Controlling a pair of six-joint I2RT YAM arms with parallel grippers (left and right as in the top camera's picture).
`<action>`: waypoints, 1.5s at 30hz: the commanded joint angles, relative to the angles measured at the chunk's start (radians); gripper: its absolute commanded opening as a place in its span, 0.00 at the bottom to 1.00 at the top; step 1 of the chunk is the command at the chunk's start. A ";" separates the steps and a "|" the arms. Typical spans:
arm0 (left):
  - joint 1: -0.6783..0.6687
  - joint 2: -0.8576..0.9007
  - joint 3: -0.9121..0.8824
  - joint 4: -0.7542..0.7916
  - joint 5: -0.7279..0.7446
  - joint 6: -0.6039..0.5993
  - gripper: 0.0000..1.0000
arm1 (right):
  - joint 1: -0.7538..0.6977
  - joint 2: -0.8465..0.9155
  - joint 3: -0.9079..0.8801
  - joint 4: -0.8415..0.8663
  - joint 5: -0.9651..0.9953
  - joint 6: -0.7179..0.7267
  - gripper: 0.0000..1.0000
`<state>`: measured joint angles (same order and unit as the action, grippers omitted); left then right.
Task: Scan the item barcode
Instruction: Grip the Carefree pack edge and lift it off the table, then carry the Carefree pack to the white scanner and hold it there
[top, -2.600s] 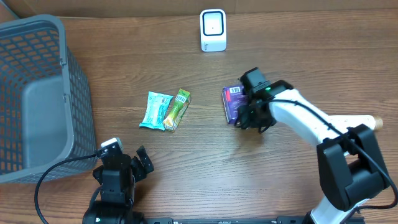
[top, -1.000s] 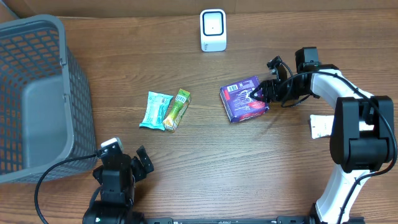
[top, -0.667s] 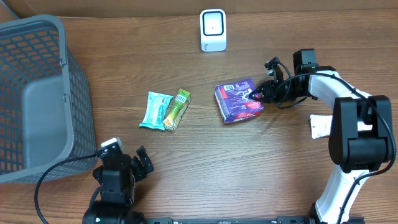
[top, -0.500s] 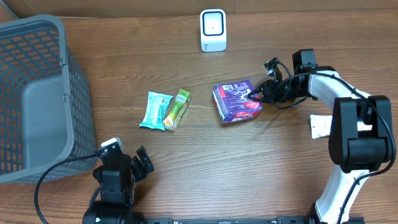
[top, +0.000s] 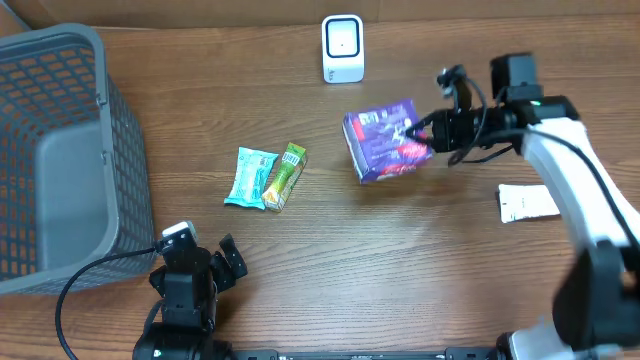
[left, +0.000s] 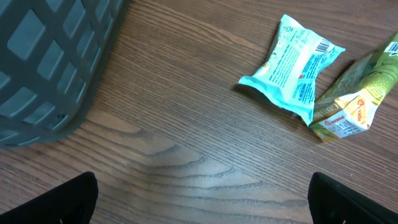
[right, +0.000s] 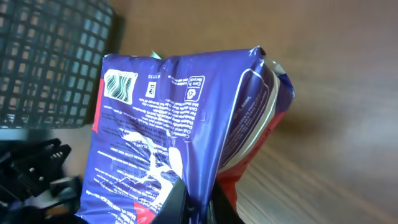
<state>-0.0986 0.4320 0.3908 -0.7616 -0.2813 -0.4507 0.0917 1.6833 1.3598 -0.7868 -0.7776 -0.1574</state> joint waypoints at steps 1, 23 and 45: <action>-0.002 -0.009 -0.004 0.006 -0.014 -0.018 0.99 | 0.048 -0.135 0.029 0.012 0.176 0.002 0.04; -0.002 -0.009 -0.004 0.006 -0.014 -0.018 1.00 | 0.286 -0.225 0.029 0.386 0.924 -0.041 0.04; -0.002 -0.009 -0.004 0.006 -0.014 -0.018 1.00 | 0.402 0.371 0.029 1.598 1.442 -1.291 0.04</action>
<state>-0.0986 0.4320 0.3862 -0.7612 -0.2813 -0.4511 0.4896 1.9858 1.3746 0.7921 0.6544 -1.2312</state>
